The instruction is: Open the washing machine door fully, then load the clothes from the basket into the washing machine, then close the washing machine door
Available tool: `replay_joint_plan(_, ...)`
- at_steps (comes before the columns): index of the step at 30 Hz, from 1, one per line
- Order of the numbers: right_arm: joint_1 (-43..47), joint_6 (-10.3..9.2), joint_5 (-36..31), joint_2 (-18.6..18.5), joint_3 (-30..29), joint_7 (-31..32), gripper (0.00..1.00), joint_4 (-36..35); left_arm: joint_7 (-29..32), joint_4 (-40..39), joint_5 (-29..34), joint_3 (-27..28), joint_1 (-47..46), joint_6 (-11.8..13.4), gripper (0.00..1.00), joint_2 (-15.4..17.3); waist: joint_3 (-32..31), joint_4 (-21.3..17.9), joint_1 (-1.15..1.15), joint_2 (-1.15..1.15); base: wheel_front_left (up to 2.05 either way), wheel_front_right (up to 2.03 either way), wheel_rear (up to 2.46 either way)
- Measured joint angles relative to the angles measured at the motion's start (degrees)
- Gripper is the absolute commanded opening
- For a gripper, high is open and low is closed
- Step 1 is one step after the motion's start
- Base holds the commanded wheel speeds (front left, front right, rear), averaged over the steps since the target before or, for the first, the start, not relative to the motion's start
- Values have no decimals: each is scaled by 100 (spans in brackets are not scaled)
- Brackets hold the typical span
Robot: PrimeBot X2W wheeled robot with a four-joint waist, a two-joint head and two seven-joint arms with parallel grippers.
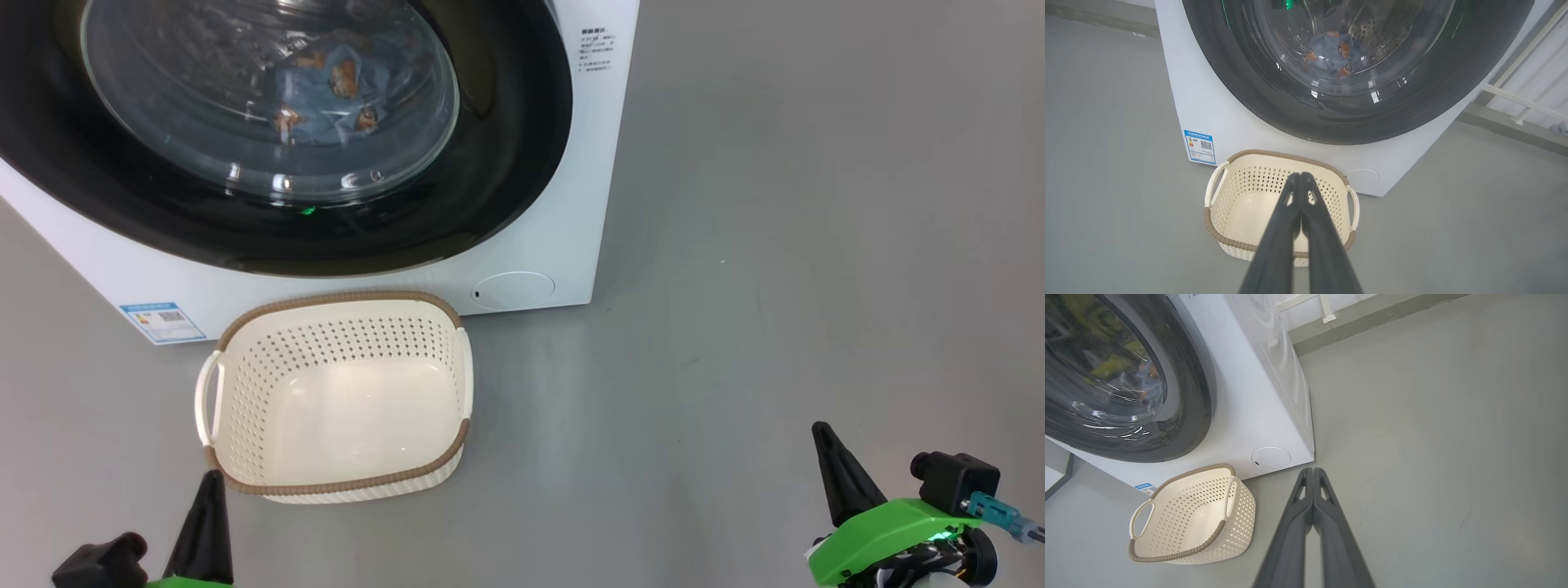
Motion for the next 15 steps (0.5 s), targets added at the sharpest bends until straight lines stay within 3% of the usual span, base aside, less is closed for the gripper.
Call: replay_joint_plan(15, 0, 0, 756, 74, -130, 250, 0, -153, 247, -79, -855, 47, -1, 100, 0, -18, -102, 34, 0, 3, 0, 0, 0)
